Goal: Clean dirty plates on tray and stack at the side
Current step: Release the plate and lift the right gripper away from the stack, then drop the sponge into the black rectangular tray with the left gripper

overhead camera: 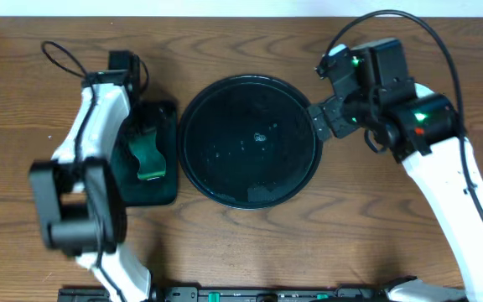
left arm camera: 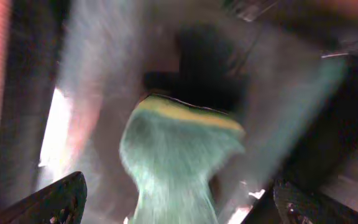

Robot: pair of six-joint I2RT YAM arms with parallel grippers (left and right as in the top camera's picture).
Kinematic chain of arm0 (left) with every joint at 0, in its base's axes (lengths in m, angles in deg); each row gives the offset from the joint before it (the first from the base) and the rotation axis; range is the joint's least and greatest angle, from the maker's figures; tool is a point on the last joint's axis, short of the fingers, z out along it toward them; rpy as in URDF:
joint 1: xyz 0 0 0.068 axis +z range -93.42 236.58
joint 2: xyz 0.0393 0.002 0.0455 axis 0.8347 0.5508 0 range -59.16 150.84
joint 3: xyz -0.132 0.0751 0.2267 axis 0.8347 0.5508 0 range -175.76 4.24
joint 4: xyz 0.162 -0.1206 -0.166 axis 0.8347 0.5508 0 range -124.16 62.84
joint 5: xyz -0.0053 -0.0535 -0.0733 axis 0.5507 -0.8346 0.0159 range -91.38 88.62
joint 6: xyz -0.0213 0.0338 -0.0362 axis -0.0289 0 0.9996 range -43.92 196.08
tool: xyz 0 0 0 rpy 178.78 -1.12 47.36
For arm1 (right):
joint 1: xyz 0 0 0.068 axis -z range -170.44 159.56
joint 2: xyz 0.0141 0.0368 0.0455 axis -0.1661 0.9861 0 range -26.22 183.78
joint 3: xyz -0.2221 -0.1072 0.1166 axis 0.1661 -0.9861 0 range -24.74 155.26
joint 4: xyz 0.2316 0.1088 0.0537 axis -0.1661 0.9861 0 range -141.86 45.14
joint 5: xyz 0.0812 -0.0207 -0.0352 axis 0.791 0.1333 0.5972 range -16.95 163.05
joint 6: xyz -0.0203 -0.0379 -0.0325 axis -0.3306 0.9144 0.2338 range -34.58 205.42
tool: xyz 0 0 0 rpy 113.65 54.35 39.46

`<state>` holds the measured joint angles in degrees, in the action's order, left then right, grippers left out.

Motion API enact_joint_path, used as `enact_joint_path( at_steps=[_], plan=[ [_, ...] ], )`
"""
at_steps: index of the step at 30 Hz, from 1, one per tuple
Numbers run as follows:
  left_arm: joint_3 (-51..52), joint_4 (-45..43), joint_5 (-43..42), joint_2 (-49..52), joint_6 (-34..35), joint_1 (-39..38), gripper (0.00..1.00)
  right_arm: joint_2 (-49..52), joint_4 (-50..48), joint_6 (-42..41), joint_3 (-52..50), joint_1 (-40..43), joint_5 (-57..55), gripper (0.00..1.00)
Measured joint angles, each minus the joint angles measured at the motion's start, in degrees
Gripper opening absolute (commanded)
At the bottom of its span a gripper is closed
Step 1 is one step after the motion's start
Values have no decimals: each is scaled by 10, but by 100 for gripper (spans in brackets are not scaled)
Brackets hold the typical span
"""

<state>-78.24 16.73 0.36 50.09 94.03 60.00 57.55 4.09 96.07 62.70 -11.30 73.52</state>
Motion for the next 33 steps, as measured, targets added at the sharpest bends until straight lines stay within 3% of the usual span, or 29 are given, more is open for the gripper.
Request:
enact_joint_path(
  at_steps=[6, 20, 25, 33],
  plan=[
    [0, 7, 0, -208, -35, -11, 96, -27, 2, 0, 0, 0, -34, 99],
    [-1, 112, 0, -621, -81, -71, 96, -71, 7, 34, 0, 0, -119, 99],
    [-2, 183, 0, -753, -92, -73, 96, -119, 0, 42, 0, 0, -123, 99],
    [-3, 349, 2, -871, -97, -73, 96, -126, 0, 46, 0, 0, -126, 99]
  ],
)
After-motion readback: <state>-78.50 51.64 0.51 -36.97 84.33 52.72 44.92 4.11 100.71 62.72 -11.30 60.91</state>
